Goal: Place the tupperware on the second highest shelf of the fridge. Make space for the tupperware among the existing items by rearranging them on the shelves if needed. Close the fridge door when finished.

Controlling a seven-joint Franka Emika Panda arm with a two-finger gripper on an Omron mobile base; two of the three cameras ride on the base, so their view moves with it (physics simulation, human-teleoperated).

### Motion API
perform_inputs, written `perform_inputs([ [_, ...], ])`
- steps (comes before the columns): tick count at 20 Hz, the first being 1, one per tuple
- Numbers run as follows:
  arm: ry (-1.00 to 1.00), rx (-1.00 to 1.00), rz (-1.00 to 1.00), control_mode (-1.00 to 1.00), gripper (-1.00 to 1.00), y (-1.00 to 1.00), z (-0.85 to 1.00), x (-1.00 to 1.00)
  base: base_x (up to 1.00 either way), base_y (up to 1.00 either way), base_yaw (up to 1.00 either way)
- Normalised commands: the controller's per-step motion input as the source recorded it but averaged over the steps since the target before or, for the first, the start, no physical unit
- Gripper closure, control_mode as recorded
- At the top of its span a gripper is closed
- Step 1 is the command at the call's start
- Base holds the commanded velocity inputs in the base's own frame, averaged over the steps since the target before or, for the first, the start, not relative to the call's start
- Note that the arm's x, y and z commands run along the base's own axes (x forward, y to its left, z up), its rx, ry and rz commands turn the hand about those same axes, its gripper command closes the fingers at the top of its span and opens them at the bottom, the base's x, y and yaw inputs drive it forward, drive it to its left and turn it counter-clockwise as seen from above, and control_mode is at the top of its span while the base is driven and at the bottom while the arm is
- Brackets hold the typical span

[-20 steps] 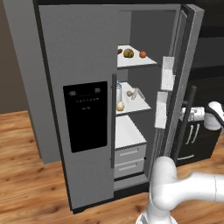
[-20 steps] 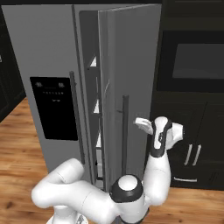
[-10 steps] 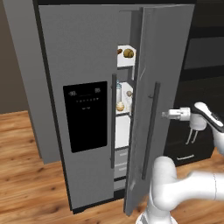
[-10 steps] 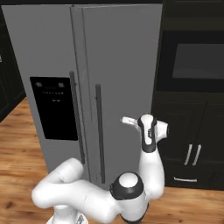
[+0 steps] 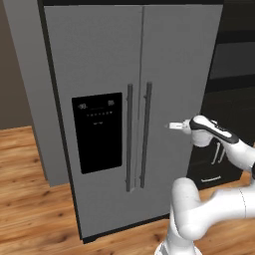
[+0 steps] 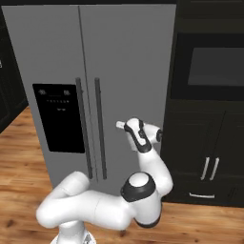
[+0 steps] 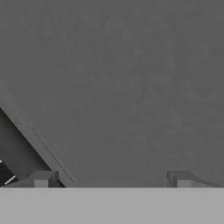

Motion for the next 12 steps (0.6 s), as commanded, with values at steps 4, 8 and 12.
perform_inputs([
  [4, -0.01, -0.03, -0.07, -1.0, -1.0, 0.18, 0.0, 0.12, 0.0, 0.0, 0.0],
  [8, 0.0, 0.0, 0.0, -1.0, -1.0, 0.0, 0.0, 0.0, 0.0, 0.0, 0.0],
  [12, 0.0, 0.0, 0.0, -1.0, -1.0, 0.0, -0.04, 0.08, 0.0, 0.0, 0.0],
])
